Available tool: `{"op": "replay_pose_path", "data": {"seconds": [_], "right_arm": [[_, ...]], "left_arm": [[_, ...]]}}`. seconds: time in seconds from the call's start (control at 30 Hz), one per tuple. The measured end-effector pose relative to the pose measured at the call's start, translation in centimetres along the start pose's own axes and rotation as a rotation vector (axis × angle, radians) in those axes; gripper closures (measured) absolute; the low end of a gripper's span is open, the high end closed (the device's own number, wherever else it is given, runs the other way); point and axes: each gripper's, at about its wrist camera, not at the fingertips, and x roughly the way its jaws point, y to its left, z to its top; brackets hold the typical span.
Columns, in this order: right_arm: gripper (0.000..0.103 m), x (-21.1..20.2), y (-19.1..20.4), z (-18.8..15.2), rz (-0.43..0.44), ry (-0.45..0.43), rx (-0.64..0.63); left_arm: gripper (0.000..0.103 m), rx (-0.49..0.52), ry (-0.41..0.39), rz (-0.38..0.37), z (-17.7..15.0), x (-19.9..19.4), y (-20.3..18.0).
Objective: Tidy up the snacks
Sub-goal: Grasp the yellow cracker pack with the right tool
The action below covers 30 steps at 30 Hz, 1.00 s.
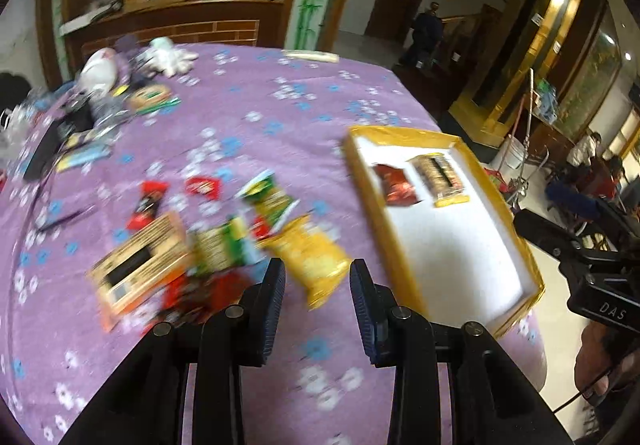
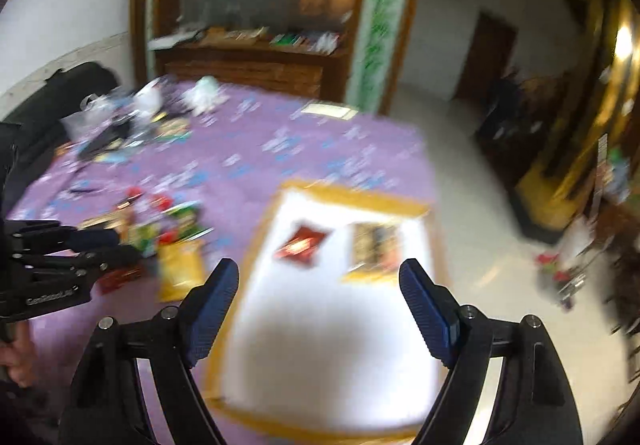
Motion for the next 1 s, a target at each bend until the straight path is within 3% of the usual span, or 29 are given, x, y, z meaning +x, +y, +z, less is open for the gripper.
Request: {"op": "replay_pose_path", "data": {"seconds": [0.07, 0.2, 0.33, 0.57, 0.63, 0.7, 0.8, 0.87, 0.93, 1.0], "right_arm": [[0.026, 0.9, 1.6, 0.1, 0.040, 0.045, 0.003], [0.026, 3.9, 4.6, 0.8, 0.215, 0.170, 0.044], [0.026, 8.2, 7.6, 1.4, 0.288, 0.275, 0.026], [0.029, 14.0, 10.4, 2.1, 0.265, 0.371, -0.023], [0.035, 15.7, 11.1, 2.1, 0.257, 0.405, -0.034], [0.037, 17.0, 11.5, 1.9, 0.254, 0.438, -0.043], [0.049, 17.8, 12.0, 1.1, 0.240, 0.483, -0.041], [0.056, 17.6, 12.5, 0.4, 0.187, 0.497, -0.067], [0.057, 16.8, 12.6, -0.2, 0.184, 0.498, -0.053], [0.057, 15.6, 12.4, -1.1, 0.184, 0.499, -0.015]], "left_arm": [[0.068, 0.001, -0.011, 0.019, -0.5, -0.8, 1.3], [0.068, -0.011, -0.028, 0.025, -1.8, -3.2, 4.5], [0.068, -0.029, -0.019, 0.036, -3.2, -4.6, 7.6], [0.068, -0.067, -0.012, 0.067, -5.2, -6.7, 12.1], [0.067, -0.074, -0.012, 0.077, -5.7, -7.4, 13.2], [0.060, -0.075, -0.010, 0.075, -5.9, -7.6, 13.8], [0.057, -0.069, -0.002, 0.063, -5.7, -7.7, 14.8], [0.056, -0.056, 0.010, 0.049, -5.4, -7.4, 15.1], [0.050, -0.032, 0.025, 0.024, -4.8, -6.8, 15.2], [0.035, 0.025, 0.048, -0.002, -3.8, -5.5, 14.9]]}}
